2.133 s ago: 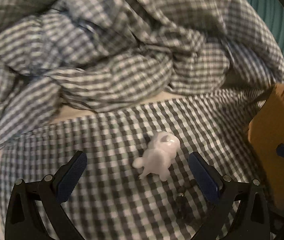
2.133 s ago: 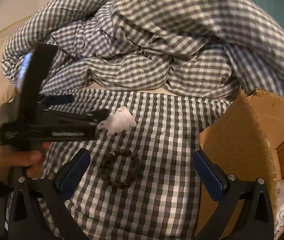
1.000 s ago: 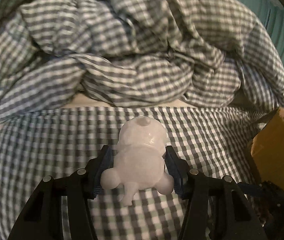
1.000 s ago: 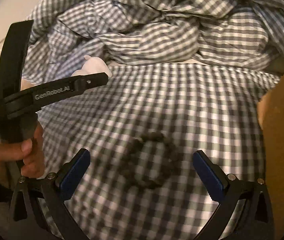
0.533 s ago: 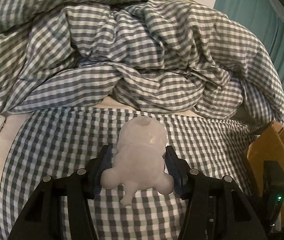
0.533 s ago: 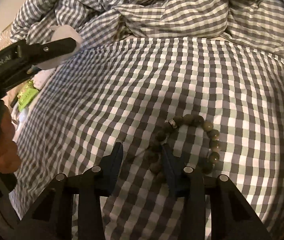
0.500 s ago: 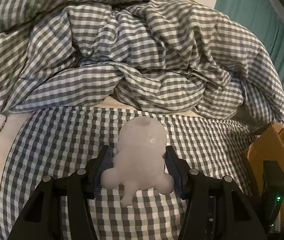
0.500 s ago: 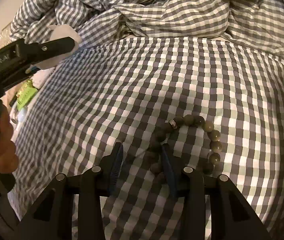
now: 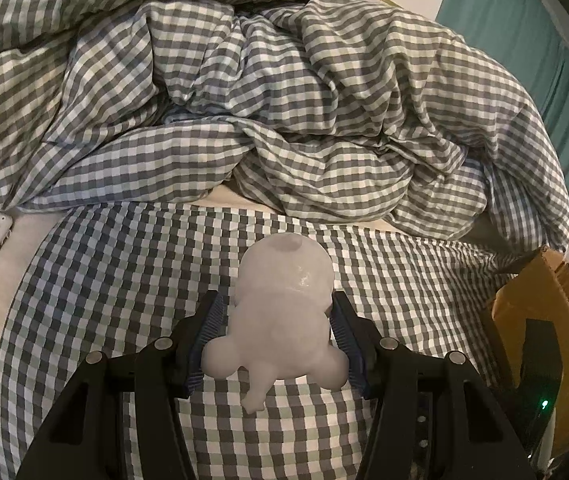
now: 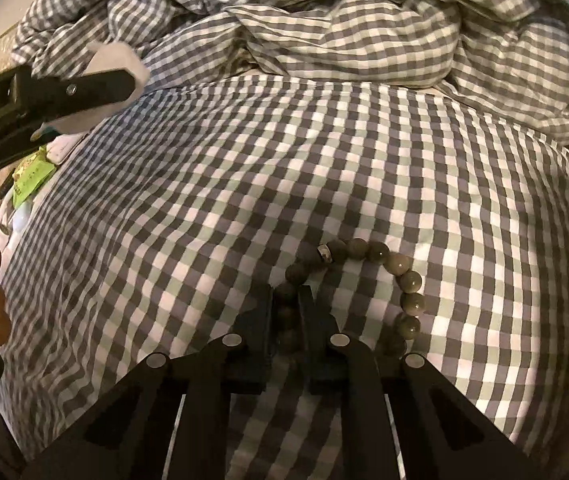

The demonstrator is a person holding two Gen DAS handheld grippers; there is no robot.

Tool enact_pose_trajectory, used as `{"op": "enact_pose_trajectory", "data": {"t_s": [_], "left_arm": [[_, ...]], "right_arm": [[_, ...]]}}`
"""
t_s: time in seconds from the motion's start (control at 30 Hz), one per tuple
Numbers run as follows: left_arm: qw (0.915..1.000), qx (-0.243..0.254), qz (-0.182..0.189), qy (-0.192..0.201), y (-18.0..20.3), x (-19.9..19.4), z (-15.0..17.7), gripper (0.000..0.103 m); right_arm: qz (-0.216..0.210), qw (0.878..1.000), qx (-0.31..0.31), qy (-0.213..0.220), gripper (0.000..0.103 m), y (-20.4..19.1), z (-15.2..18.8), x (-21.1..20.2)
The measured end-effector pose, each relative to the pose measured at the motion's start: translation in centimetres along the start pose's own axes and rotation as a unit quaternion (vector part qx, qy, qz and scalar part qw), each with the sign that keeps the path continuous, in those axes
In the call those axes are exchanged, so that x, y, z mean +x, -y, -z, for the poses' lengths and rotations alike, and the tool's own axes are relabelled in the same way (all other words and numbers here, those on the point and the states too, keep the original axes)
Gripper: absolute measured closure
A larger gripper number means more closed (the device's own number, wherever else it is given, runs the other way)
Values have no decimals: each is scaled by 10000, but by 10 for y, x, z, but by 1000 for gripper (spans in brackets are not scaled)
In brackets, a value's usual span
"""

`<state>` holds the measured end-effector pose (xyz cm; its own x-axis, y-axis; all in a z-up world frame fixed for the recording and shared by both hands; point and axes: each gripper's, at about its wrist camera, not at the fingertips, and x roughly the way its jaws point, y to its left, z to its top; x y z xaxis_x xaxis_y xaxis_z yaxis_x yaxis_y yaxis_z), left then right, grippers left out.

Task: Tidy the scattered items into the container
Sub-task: 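Lift and carry the white toy and bracelet in both grippers over the box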

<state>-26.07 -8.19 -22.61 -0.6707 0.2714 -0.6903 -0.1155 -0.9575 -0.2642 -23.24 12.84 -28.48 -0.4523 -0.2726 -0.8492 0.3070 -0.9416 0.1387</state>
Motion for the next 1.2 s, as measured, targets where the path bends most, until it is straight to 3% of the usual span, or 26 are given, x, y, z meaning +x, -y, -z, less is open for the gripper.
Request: {"op": "enact_pose_trajectory", "data": {"t_s": [0.5, 0.77, 1.2], "left_arm": [[9994, 203, -8, 291, 34, -60, -18, 47], [9983, 185, 71, 551, 65, -114, -23, 47], [9906, 717, 328, 1115, 165, -211, -20, 47]], "right_arm": [[83, 9979, -16, 648, 92, -13, -7, -73], [181, 9930, 1, 1166, 92, -16, -6, -144], [582, 9768, 42, 2062, 92, 2, 19, -281]]}}
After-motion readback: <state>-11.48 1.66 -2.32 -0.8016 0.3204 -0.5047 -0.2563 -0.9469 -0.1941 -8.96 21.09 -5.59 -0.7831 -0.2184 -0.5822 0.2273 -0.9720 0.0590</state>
